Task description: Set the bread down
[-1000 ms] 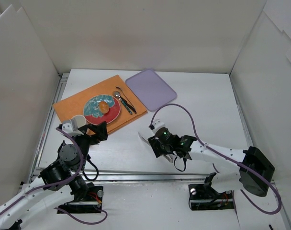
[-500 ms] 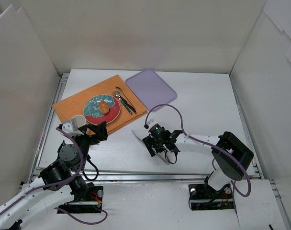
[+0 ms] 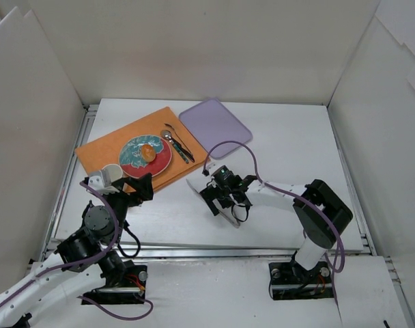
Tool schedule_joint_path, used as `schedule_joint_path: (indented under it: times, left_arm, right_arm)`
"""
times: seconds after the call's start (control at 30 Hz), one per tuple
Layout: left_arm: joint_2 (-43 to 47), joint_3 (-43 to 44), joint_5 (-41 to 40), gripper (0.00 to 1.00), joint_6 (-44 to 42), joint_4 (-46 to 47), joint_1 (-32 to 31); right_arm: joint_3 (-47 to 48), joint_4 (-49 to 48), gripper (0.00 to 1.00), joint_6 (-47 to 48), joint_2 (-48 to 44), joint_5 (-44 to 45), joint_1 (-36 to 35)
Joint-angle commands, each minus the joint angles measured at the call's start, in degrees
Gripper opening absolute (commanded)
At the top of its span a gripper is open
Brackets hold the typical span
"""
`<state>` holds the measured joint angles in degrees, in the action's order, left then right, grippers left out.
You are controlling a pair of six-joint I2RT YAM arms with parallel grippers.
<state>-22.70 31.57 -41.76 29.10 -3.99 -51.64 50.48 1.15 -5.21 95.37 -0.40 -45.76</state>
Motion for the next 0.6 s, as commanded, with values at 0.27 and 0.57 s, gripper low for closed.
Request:
schedule_joint_path:
  times: [0.27,0.57]
  left_arm:
    - [-1.5,0.8,0.2,1.0,-0.9,3.5,0.2]
    - [-4.1,1.6,2.7,1.0,-2.6,5.5,0.2]
  right_arm:
    - [8.4,10.0,0.98,4.2,-13.4,3.4,-3.5]
    - [15.2,17.1,0.98,-11.1,-31.9,18.2,-6.3]
